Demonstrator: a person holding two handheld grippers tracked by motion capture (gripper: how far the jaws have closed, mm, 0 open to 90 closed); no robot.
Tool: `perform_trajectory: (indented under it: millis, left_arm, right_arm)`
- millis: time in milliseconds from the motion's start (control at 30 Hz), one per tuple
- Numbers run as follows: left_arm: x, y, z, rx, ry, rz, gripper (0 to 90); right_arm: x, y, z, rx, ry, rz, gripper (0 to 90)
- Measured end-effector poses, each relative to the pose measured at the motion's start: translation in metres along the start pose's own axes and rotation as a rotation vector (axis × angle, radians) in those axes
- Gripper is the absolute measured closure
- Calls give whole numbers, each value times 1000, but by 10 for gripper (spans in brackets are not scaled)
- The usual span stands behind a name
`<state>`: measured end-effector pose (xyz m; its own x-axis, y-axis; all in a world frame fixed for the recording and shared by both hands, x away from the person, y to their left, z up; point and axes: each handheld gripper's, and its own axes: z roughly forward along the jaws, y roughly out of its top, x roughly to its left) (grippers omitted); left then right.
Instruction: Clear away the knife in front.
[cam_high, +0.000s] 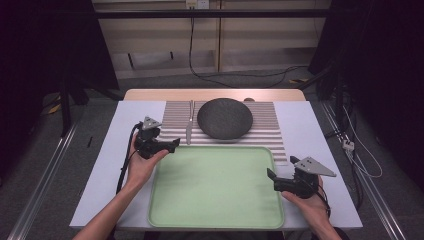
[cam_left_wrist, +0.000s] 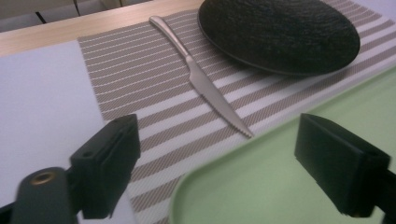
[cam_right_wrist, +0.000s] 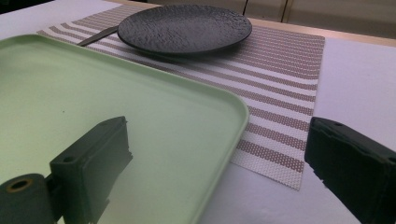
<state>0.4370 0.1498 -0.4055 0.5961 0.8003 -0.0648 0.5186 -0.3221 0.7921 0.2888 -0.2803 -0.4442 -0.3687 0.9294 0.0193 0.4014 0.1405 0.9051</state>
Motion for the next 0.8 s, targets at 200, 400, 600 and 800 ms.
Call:
perform_trajectory:
  millis: [200,400,600,800]
  left_arm:
    - [-1,11,11,22,3,8,146]
    - [7,26,25,2,-24,-38,136]
    - [13,35,37,16,6,-24,136]
    - [16,48,55,30,10,-31,139]
  right_arm:
    - [1,0,-1,7,7,-8,65]
    - [1,0,-1,4,14,-5,65]
    - [2,0,-1,6,16,-7,66]
    - [1,0,0,10,21,-4,66]
